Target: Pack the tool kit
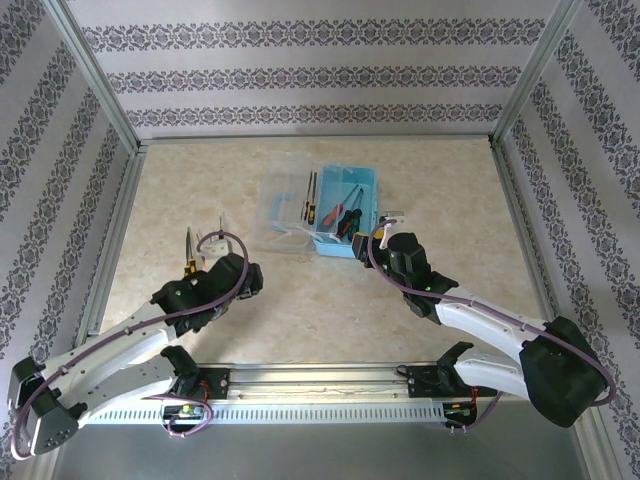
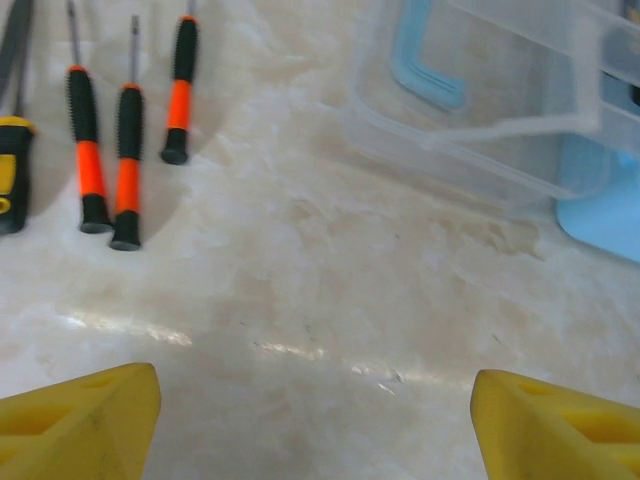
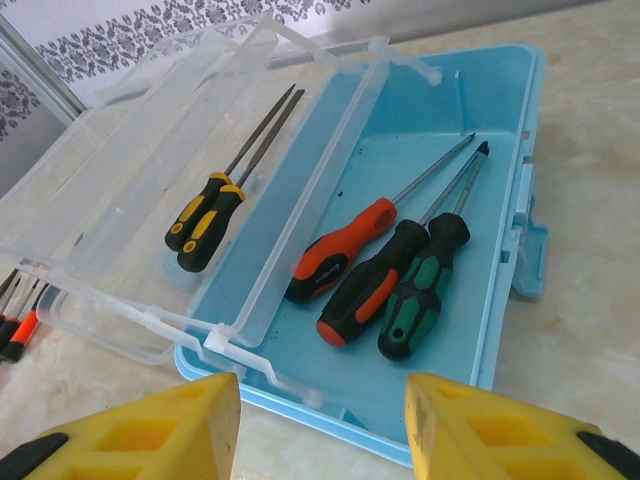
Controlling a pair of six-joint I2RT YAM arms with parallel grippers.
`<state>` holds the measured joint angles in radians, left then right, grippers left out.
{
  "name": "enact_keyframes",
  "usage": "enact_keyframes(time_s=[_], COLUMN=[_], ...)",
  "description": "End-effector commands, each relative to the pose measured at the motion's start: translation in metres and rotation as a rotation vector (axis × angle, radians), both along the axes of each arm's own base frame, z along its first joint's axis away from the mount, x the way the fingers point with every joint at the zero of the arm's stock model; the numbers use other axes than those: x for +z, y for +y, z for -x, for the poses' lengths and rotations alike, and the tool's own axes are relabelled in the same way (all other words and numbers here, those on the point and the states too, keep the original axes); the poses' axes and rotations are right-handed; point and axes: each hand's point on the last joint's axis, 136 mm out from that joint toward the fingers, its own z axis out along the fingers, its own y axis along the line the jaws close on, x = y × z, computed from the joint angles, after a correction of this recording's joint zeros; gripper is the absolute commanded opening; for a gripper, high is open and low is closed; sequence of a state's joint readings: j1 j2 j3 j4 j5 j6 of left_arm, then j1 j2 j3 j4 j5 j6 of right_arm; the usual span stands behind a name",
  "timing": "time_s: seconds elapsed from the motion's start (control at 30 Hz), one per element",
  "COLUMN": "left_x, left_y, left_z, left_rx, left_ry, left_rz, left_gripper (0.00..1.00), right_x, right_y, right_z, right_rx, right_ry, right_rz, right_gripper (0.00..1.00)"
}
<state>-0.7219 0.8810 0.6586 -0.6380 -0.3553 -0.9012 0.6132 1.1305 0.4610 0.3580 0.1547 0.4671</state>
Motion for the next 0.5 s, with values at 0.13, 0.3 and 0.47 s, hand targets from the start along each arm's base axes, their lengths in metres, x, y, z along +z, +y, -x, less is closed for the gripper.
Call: enact_keyframes(time_s=[0.13, 0.3, 0.47], left_x=[0.010, 0.007, -0.016], left_y=[0.009, 0.019, 0.040], left_z=[-0.037, -0.074, -0.098], left_rx=[0.012, 0.022, 0.065], left_ry=[0.050, 0.108, 0.200], left_rz=[0.023, -0.010, -0.048], left_gripper=[0.80, 0.79, 0.73], right_x=[0.005, 0.006, 0.003], right_y=[0.001, 0.002, 0.002], right_z=[-0.005, -0.004, -0.005], right_rx=[-0.024, -0.019, -0.024], right_ry=[-0.028, -0.024, -0.014], right_rz=[-0.016, -0.023, -0.028], right_gripper=[0.48, 0.48, 0.48])
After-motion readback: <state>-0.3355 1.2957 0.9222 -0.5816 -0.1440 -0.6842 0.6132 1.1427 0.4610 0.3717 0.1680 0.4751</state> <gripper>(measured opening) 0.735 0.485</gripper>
